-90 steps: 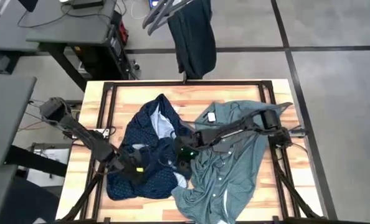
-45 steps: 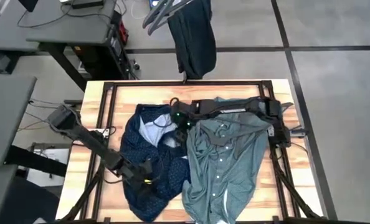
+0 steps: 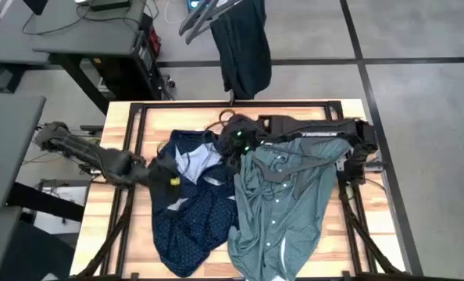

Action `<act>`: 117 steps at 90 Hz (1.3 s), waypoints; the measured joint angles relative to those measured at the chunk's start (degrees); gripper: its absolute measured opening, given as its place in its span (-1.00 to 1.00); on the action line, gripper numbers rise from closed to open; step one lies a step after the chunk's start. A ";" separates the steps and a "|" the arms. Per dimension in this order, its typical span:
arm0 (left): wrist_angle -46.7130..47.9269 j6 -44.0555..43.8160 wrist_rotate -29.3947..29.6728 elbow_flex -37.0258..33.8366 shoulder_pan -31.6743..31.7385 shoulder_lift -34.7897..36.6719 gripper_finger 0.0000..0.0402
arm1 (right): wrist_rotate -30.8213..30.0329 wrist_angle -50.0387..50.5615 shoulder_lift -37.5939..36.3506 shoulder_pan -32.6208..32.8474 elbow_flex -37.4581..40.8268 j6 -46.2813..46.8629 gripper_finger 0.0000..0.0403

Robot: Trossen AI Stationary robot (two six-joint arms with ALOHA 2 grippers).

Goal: Hang clothes
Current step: Hang the blue polo shirt on the rack

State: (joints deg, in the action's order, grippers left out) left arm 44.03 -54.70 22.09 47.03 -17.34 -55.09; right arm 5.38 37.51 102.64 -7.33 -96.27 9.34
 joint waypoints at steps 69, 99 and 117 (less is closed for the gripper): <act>-9.32 24.92 -18.62 0.15 28.88 -6.60 -0.25 | 0.57 22.93 -19.74 -10.50 26.32 -10.54 0.10; -10.77 39.44 -21.88 0.15 29.64 -11.15 -0.25 | -1.08 5.97 -25.82 -0.65 50.47 -18.65 0.10; -11.08 41.64 -21.87 0.15 30.50 -11.28 -0.25 | -4.30 5.42 -21.00 -0.33 52.89 -15.08 0.09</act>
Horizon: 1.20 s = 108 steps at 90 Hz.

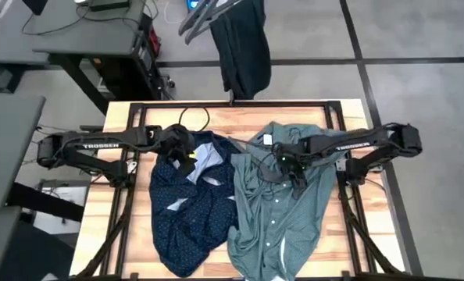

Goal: Hang clothes
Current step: Hang the blue polo shirt on the rack

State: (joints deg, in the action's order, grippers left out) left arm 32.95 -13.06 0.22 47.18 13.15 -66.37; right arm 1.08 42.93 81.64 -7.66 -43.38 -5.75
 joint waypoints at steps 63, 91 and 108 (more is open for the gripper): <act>0.42 0.75 -0.08 0.02 1.11 0.04 -0.25 | 0.88 17.05 -3.33 -2.87 -14.76 -2.02 -0.70; 3.11 1.03 0.08 7.47 2.30 0.00 -0.25 | 21.16 9.00 -10.27 -8.61 -22.58 5.11 -0.70; 4.22 11.39 0.67 20.29 3.07 0.11 -0.25 | 46.83 0.42 -9.47 -11.24 -22.60 14.55 -0.70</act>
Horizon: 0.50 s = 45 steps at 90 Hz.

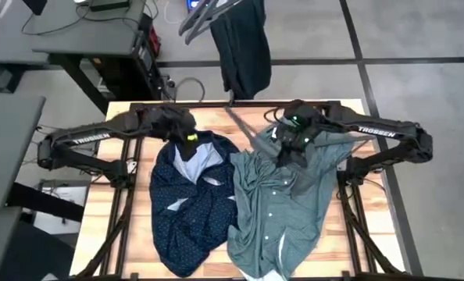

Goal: Hang clothes
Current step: Hang the blue polo shirt on the rack

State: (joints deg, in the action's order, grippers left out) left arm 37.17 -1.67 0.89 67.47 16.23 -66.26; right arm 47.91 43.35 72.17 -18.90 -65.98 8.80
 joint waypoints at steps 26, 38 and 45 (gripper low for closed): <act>-2.66 10.10 0.00 8.18 -0.02 -0.86 -0.25 | 8.73 -8.68 0.26 0.38 -0.04 5.41 -0.70; -4.90 11.28 -2.69 8.19 -0.02 -3.95 -0.25 | 9.01 -9.32 0.30 1.44 -0.04 5.06 -0.70; -5.45 12.54 -6.18 8.17 -0.04 -6.17 -0.25 | 9.09 -9.98 0.30 1.73 -0.04 6.11 -0.70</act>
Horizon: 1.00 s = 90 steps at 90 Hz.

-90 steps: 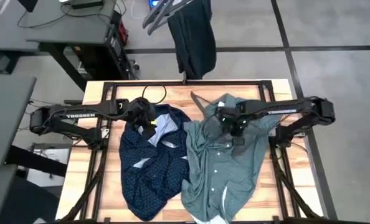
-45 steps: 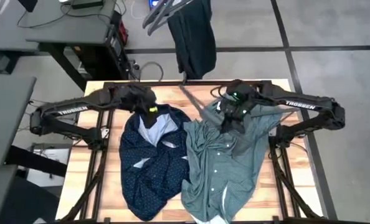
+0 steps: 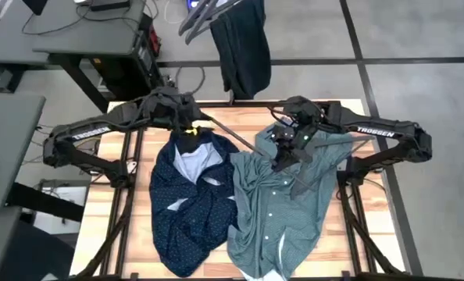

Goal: Hang clothes
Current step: Hang the blue polo shirt on the rack

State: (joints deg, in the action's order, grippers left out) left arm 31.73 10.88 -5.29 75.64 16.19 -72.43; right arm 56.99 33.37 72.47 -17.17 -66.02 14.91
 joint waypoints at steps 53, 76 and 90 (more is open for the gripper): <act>-6.96 8.11 -11.79 -0.04 -1.34 -7.46 -0.25 | 2.82 0.47 0.02 3.43 0.03 3.94 -0.70; -7.05 7.89 -12.69 -0.04 -1.40 -5.45 -0.25 | 3.01 -0.49 0.00 3.23 0.02 3.35 -0.70; -7.13 7.04 -12.39 -0.04 -1.41 -4.73 -0.25 | 2.93 -0.32 0.00 3.10 0.02 3.35 -0.70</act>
State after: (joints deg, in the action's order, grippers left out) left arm 24.60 17.91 -17.67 75.59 14.79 -77.17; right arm 59.92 33.04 72.47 -14.06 -66.00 18.26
